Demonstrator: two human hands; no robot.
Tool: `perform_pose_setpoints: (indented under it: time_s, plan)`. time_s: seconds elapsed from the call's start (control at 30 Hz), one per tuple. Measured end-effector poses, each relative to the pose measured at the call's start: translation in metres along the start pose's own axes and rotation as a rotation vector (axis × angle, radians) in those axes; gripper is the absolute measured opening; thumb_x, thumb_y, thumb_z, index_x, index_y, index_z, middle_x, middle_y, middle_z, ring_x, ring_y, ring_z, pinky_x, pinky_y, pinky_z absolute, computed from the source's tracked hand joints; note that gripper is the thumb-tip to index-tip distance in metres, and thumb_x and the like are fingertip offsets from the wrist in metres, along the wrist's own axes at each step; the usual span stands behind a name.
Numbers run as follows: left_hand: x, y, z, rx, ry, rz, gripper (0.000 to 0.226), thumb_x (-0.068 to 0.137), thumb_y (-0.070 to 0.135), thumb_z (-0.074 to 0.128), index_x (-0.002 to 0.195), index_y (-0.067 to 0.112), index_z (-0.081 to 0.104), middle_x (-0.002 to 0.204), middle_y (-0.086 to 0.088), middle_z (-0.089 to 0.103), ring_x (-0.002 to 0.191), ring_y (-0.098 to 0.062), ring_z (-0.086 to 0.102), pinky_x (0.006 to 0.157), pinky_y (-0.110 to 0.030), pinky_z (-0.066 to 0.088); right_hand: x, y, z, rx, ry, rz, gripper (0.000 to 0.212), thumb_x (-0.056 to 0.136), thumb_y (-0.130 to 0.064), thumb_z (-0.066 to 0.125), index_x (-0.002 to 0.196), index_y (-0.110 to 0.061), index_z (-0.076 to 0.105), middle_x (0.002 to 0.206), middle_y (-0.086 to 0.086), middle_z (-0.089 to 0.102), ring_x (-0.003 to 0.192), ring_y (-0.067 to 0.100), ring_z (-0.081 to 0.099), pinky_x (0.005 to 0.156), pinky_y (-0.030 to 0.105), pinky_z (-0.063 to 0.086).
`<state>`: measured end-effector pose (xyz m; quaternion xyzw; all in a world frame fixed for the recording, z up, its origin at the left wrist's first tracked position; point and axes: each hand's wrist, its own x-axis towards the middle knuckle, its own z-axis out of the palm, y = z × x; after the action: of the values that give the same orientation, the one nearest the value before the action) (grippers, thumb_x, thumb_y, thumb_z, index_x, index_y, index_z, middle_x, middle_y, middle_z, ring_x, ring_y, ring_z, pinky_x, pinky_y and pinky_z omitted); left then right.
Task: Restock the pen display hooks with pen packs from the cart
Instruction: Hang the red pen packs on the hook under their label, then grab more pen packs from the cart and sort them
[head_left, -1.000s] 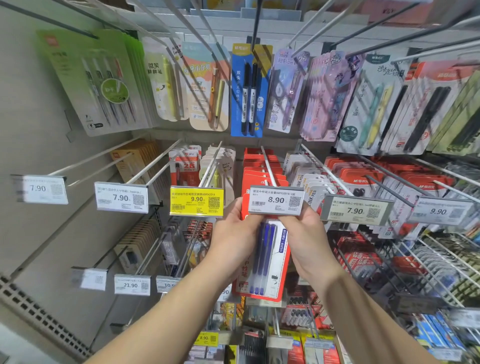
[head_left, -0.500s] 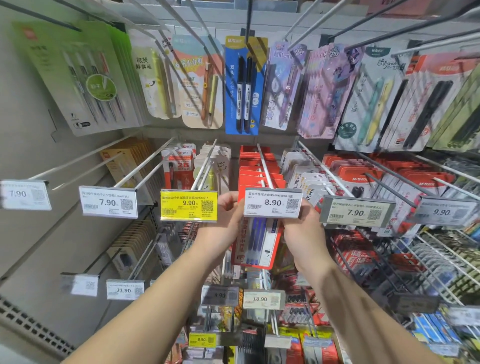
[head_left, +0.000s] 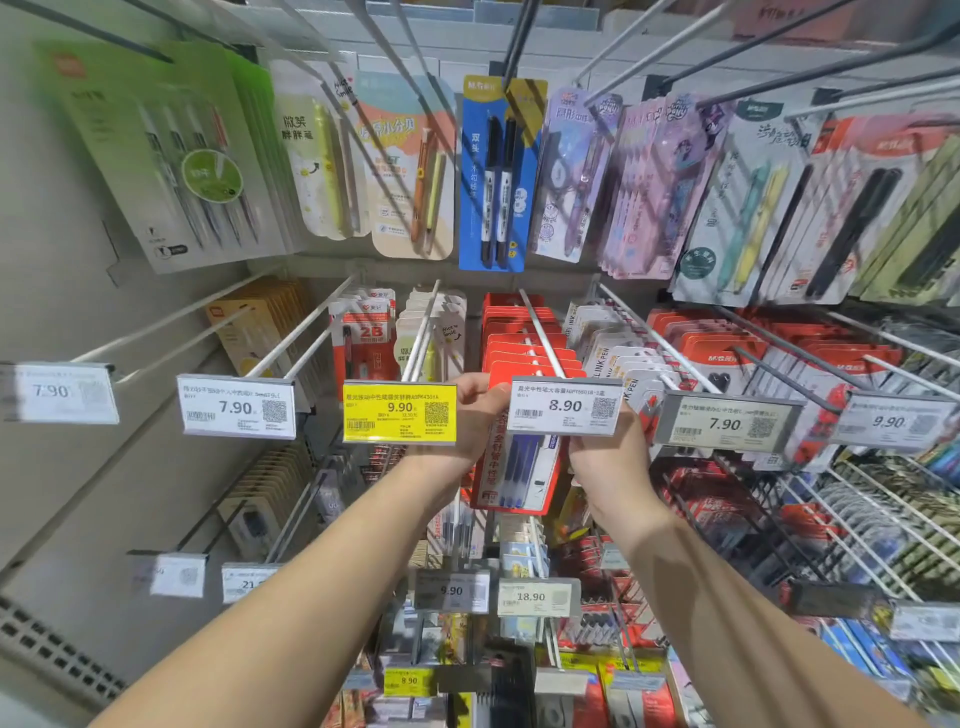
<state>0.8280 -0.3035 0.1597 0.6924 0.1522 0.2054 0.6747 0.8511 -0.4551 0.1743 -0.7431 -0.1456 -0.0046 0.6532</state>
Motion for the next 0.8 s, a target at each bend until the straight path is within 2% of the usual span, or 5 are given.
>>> perform_pose_setpoints:
  time_s: [0.17,0.3,0.47,0.63,0.8]
  plan:
    - [0.002,-0.023,-0.013,0.059,-0.024,-0.018,0.025,0.078,0.052,0.083,0.088,0.03,0.077,0.09,0.007,0.08,0.091,-0.017,0.074,0.093,-0.052,0.057,-0.003,0.006,-0.001,-0.036,0.062,0.073,0.019,0.099,-0.009,0.057,0.092,-0.026,0.064,0.071,-0.018,0.067,0.06,-0.004,0.054,0.061,0.023,0.042]
    - [-0.048,0.006,-0.023,0.174,0.014,-0.096,0.014,0.093,0.037,0.074,0.088,0.025,0.068,0.094,0.002,0.073,0.1,-0.022,0.068,0.096,-0.039,0.05,-0.02,0.009,-0.003,-0.074,0.2,0.142,0.014,0.099,-0.039,0.064,0.112,-0.033,0.064,0.095,-0.014,0.072,0.08,0.006,0.066,0.071,0.029,0.052]
    - [-0.077,-0.016,-0.024,0.114,-0.014,-0.151,0.04,0.084,0.062,0.069,0.1,0.025,0.067,0.096,0.003,0.075,0.097,-0.024,0.07,0.092,-0.042,0.055,-0.06,0.024,-0.02,-0.031,0.199,0.176,0.002,0.096,-0.033,0.063,0.096,-0.034,0.062,0.101,0.009,0.072,0.084,0.023,0.069,0.083,0.048,0.059]
    - [-0.12,-0.04,0.021,-0.019,-0.233,-0.281,0.017,0.099,0.039,0.062,0.095,0.024,0.069,0.087,0.006,0.075,0.078,-0.007,0.07,0.078,-0.025,0.056,-0.108,0.042,-0.071,0.018,0.376,0.228,0.005,0.101,-0.014,0.064,0.1,-0.017,0.068,0.078,-0.002,0.069,0.061,0.007,0.066,0.063,0.024,0.056]
    - [-0.165,-0.05,0.092,-0.078,-0.558,-0.396,0.016,0.105,0.029,0.056,0.105,0.016,0.066,0.083,0.001,0.069,0.068,-0.014,0.062,0.061,-0.029,0.047,-0.164,0.054,-0.16,-0.05,0.55,0.301,0.02,0.101,-0.007,0.058,0.084,-0.013,0.067,0.065,0.003,0.065,0.056,0.009,0.065,0.064,0.029,0.053]
